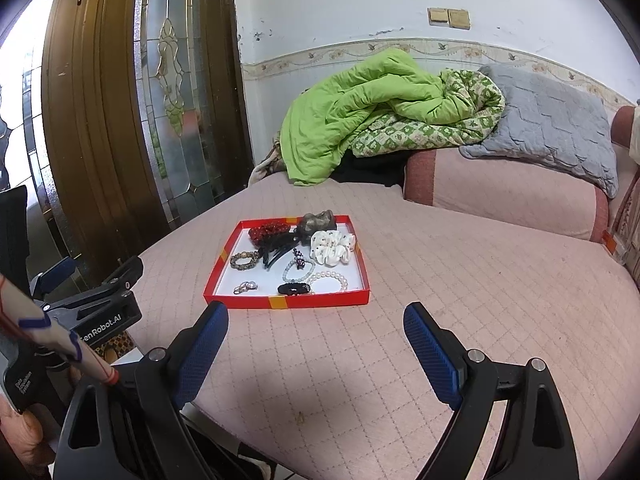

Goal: Organize jewelry

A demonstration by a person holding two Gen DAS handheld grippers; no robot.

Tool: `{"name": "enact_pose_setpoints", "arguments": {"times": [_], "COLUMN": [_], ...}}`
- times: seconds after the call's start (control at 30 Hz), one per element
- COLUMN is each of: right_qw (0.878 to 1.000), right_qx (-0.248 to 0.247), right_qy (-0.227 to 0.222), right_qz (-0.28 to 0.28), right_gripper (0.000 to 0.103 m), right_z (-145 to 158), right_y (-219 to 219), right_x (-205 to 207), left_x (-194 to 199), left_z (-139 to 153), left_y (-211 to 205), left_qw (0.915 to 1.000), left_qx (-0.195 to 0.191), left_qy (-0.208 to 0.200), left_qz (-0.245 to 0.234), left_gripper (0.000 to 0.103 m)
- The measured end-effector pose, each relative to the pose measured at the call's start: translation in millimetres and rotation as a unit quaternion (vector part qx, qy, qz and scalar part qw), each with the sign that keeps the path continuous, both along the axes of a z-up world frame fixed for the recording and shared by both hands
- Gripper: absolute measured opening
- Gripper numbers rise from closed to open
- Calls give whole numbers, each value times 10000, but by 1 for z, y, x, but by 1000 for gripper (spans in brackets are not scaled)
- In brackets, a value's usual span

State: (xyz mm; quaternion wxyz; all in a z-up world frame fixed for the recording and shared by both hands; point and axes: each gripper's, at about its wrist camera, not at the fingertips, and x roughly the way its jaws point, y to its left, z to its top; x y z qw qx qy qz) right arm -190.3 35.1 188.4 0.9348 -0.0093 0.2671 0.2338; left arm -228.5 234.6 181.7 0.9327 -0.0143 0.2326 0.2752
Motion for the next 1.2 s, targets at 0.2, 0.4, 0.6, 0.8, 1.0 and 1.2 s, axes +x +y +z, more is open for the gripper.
{"name": "enact_pose_setpoints", "arguments": {"times": [0.2,0.4,0.6,0.8,1.0,1.2], "right_qw": [10000,10000,10000,10000,10000,9998], "right_qx": [-45,-40,-42,-68,-69,17], "right_qy": [-67,-25,-22,-2,-1,115], "right_qz": [32,-2,6,17,20,-189], "right_gripper": [92,92,93,93,93,93], "right_z": [2,2,2,1,1,-7], "right_y": [2,1,2,2,2,-18], "right_x": [-4,-3,-2,-1,0,10], "left_x": [3,3,3,4,6,4], "left_z": [-3,-3,-4,-4,-6,-2], "left_y": [0,6,8,9,7,-10], "left_qw": [9997,9998,9997,9996,9995,9976], "left_qx": [99,-3,-30,-28,28,1], "left_qy": [172,157,166,187,255,-201], "left_qz": [114,154,163,189,164,-664], "left_gripper": [103,103,103,103,103,103]}}
